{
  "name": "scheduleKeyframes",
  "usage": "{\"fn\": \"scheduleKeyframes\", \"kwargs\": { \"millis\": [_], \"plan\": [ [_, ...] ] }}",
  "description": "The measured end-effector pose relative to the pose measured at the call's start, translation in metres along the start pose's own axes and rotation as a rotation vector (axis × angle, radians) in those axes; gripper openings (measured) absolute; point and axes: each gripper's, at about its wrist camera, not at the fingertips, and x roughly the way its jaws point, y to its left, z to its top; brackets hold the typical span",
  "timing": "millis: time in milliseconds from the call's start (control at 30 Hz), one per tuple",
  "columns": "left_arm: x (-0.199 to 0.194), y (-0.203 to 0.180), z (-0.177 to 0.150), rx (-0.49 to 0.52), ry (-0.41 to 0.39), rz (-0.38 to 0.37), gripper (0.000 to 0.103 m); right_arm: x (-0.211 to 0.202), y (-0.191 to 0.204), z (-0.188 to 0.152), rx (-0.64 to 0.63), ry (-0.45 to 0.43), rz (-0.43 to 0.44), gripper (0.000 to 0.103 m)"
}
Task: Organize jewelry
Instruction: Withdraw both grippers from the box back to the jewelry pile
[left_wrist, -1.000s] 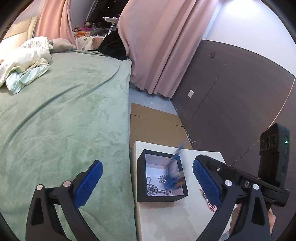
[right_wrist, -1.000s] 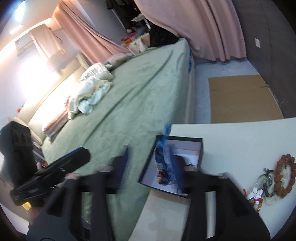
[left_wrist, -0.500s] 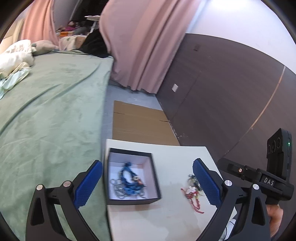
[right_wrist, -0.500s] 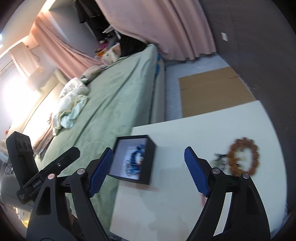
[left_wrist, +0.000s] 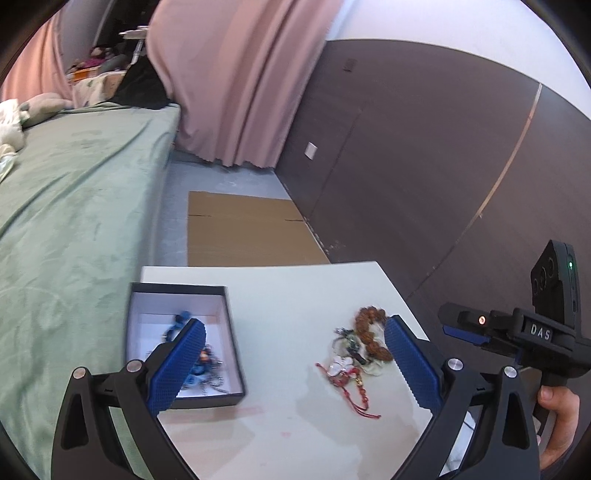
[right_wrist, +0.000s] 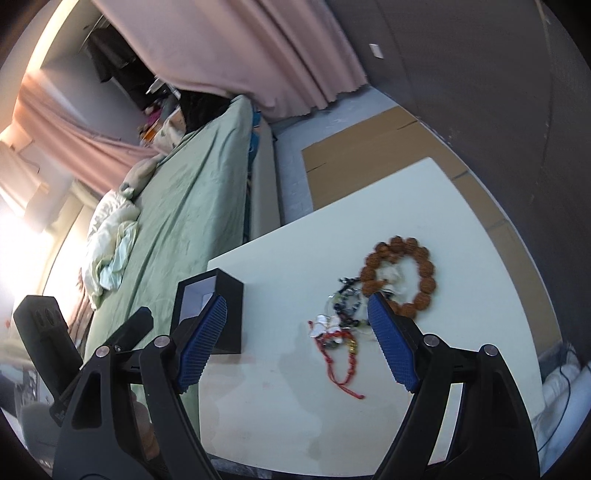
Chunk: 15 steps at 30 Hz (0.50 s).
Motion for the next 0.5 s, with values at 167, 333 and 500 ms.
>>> {"fn": "scheduleKeyframes", "kwargs": {
  "millis": [167,333,500],
  "plan": [
    [0.025,-0.019,-0.013,0.042,0.077,-0.048,0.077,-0.005,-0.019,-0.005,0.055,-0.004,-0.013,0.068],
    [0.051,-0.044,-0.035,0.11,0.151,-0.074,0.068,-0.012,-0.043,-0.018,0.107,-0.002,-0.027,0.061],
    [0.075,-0.061,-0.055,0.142,0.203,-0.072,0.066,-0.018,-0.062,-0.025,0.154,-0.005,-0.052,0.059]
  ]
}}
